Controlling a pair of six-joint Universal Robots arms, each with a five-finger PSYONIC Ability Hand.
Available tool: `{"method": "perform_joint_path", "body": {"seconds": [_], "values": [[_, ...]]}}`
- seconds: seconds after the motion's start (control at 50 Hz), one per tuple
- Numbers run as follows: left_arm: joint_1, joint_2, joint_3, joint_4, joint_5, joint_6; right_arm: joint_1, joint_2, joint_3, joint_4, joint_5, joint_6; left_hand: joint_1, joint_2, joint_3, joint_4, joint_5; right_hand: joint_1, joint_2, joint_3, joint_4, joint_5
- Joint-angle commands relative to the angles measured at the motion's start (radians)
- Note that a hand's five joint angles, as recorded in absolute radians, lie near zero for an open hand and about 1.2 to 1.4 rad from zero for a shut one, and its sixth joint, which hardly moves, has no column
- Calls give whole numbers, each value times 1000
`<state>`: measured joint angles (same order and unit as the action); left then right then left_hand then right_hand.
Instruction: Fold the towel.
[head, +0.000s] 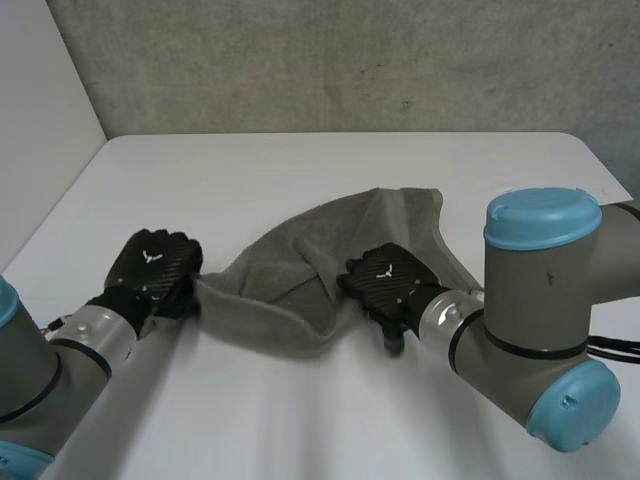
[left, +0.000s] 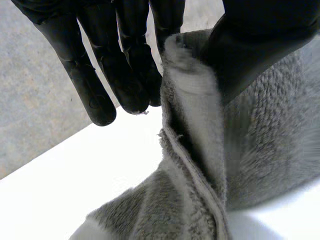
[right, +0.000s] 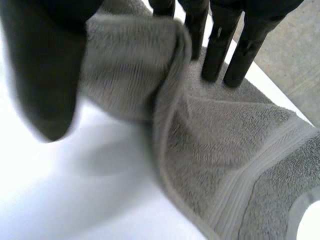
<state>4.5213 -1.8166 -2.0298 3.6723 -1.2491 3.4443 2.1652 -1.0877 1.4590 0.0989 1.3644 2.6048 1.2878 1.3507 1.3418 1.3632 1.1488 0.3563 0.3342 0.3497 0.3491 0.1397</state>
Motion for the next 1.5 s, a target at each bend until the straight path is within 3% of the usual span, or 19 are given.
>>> {"method": "perform_joint_path", "body": {"seconds": [0.02, 0.22, 0.6, 1.04, 1.5], "values": [[78, -3, 14, -6, -7, 139, -28, -20, 41, -16, 12, 12, 108, 46, 54, 33, 73, -182, -160, -175, -175, -140], [79, 3, 2, -8, -6, 138, -157, -61, 152, -203, 28, 52, 108, 46, 54, 33, 73, -182, -160, -175, -175, -140], [111, 72, 10, -69, -6, 134, -237, 101, 57, -222, 24, 232, 108, 46, 54, 33, 73, -182, -160, -175, -175, -140], [216, 71, 25, -58, -7, 134, -308, 172, 6, -246, 12, 150, 108, 46, 54, 33, 73, -89, -67, -83, -82, -47], [213, 60, 17, -58, -6, 134, -311, 253, -57, -311, 15, 140, 108, 46, 54, 33, 73, 25, 47, 32, 32, 67]]}}
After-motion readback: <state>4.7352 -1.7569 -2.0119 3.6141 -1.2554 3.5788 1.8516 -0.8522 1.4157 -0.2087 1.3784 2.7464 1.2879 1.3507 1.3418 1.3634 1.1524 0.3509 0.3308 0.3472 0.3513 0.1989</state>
